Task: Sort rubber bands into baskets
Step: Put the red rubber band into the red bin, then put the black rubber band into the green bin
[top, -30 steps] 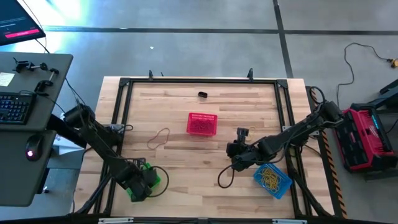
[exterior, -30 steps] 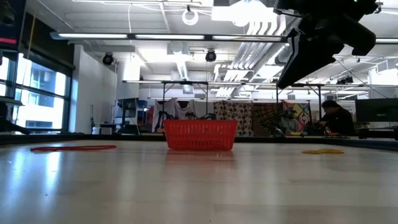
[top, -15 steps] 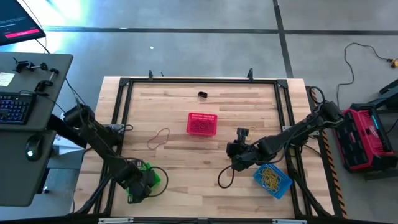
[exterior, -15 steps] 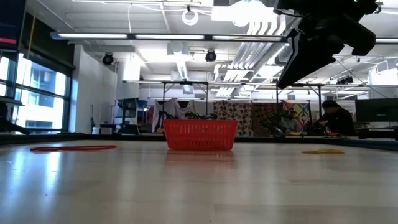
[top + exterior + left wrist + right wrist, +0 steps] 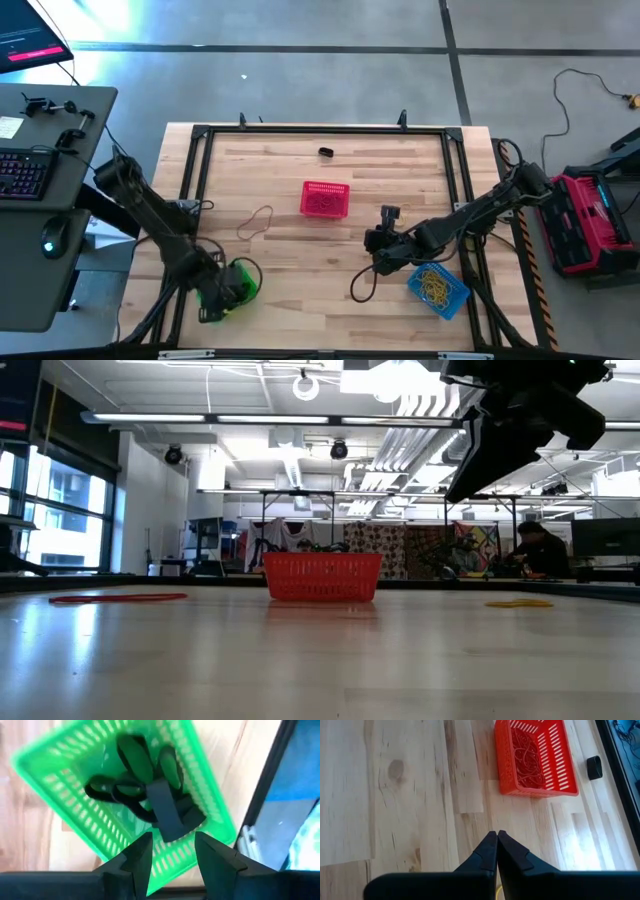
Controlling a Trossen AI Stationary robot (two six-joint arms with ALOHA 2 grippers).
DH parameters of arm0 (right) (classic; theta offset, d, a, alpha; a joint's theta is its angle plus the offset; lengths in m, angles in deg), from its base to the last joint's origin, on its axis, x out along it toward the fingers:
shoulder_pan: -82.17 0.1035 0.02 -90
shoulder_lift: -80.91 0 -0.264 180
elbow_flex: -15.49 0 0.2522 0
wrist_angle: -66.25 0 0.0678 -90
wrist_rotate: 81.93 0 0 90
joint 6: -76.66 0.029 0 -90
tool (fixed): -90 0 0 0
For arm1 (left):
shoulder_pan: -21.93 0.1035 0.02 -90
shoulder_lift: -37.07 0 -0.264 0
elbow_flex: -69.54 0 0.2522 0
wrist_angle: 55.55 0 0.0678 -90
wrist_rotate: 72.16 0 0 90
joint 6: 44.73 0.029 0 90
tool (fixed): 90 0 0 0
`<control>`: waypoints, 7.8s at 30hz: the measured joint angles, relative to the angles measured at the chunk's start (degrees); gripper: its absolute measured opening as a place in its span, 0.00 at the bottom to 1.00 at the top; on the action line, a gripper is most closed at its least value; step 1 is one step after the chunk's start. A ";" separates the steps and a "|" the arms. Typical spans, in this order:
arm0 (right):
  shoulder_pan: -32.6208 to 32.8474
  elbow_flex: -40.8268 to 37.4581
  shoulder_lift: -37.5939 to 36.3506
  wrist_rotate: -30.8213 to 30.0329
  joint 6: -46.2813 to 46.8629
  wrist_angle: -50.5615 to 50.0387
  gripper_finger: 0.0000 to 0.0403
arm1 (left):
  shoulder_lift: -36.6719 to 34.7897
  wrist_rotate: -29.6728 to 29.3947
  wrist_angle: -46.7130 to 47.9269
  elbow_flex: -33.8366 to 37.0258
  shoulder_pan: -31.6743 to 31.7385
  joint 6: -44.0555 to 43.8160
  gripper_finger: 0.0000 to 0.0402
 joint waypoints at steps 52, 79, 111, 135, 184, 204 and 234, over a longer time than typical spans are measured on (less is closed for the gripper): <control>0.02 0.00 -0.04 -0.02 0.12 0.80 0.00 | 10.28 -12.08 -8.05 7.88 46.84 39.65 0.33; 0.01 0.00 -0.04 -0.02 0.02 1.19 0.00 | 8.72 -9.26 -11.85 9.36 44.82 38.49 0.33; 0.02 0.00 -0.04 0.00 0.02 1.23 0.00 | 8.83 -14.45 -12.15 6.27 42.62 42.76 0.00; 0.07 0.00 -0.04 1.11 0.44 1.25 0.00 | 8.68 -24.02 -10.44 -19.31 49.42 53.63 0.00; -5.88 -20.59 -0.61 7.66 -5.52 36.76 0.00 | 29.02 -3.67 -28.25 -20.71 58.05 60.17 0.00; -5.88 -20.59 -0.61 8.98 -5.07 36.76 0.00 | 28.86 -8.66 -28.74 -20.68 57.15 61.10 0.00; -5.95 -20.57 -0.63 9.27 -3.88 39.29 0.00 | 28.66 -17.46 -18.73 -29.08 60.23 72.58 0.12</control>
